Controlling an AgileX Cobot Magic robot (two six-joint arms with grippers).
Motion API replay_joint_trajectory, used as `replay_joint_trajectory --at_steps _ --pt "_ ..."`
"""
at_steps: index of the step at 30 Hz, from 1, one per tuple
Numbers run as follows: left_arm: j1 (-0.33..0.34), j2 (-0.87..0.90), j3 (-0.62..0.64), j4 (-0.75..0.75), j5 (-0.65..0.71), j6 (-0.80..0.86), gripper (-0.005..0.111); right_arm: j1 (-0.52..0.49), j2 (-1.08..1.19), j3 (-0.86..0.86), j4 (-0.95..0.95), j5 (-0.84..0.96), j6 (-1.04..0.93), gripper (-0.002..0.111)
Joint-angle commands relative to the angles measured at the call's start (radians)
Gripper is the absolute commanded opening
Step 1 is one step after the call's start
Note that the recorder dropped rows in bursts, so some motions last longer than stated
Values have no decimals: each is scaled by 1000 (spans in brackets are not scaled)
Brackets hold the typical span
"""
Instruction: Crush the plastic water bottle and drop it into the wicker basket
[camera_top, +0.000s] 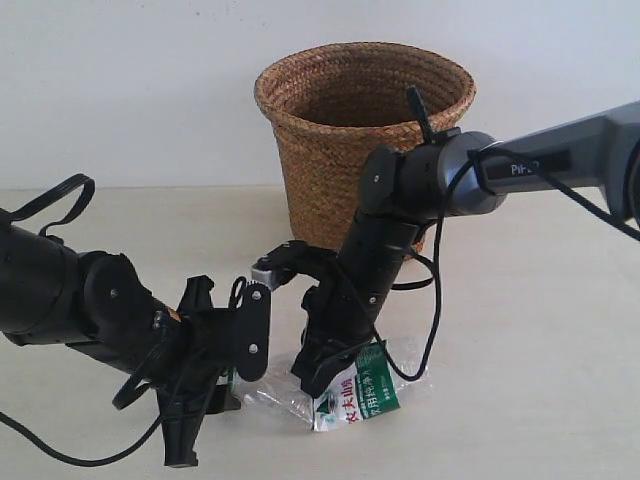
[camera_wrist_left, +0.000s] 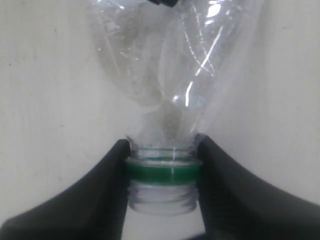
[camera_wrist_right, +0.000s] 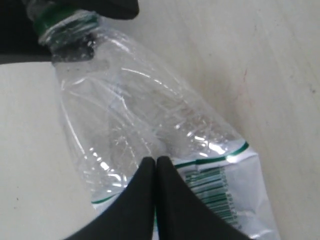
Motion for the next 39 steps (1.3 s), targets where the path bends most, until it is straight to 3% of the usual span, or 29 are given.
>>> replay_joint_trajectory --at_steps 1,13,22,39 --pt "-16 -7 -7 -23 -8 -7 4 20 71 35 -147 -17 95 0" --pt "-16 -7 -7 -23 -8 -7 4 20 71 4 -248 20 343 0" --pt "-16 -7 -7 -23 -8 -7 4 41 110 4 -475 20 605 0" --pt "-16 -7 -7 -23 -6 -7 4 47 -50 4 -494 -70 667 0"
